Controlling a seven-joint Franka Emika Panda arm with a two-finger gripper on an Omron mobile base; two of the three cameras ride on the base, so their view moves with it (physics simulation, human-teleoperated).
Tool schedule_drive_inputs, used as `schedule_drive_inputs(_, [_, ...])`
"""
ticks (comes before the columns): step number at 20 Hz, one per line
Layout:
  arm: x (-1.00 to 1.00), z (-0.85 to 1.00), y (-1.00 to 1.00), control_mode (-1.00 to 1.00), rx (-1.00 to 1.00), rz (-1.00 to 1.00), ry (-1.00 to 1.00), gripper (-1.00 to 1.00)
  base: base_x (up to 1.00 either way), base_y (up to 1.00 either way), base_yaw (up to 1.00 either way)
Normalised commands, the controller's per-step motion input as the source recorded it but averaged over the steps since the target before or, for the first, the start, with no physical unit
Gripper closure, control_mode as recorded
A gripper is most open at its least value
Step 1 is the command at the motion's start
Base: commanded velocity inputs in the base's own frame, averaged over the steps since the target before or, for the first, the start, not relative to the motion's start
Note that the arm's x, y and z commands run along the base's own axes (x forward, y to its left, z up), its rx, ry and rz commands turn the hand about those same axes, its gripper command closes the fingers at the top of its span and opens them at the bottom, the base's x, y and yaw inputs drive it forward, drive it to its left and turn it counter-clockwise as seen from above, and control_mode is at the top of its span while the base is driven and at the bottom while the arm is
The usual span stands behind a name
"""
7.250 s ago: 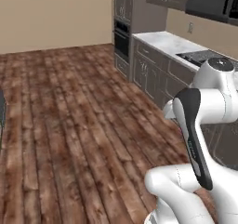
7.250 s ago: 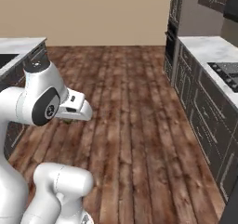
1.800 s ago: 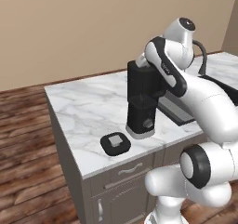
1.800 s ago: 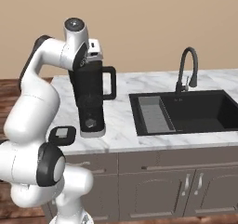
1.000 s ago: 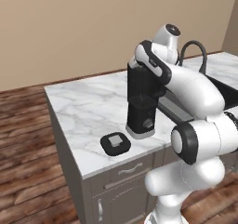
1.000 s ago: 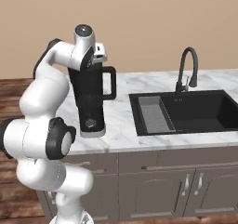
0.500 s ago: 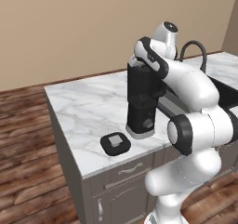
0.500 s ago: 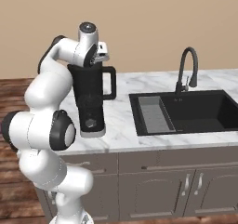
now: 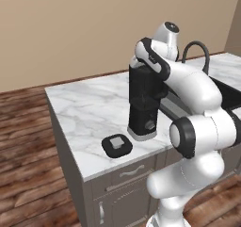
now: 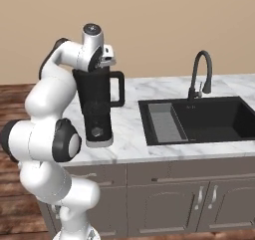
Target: Grab the garlic and lemon wedge from the fridge, place them in the blender, close the lid, and turn on the blender to create a marinade.
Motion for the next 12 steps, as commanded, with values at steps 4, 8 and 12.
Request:
schedule_drive_inputs(4, [-0.14,0.32,0.0,-1.0,0.0,0.0,0.0,-1.0,0.0,0.0,0.0])
schedule_drive_inputs(8, [-0.57,0.4,0.0,-1.0,-0.01,0.0,-0.04,-1.0,0.0,0.0,0.0])
schedule_drive_inputs(12, [-0.92,0.16,-0.04,-1.0,0.0,0.0,-0.02,-1.0,0.0,0.0,0.0])
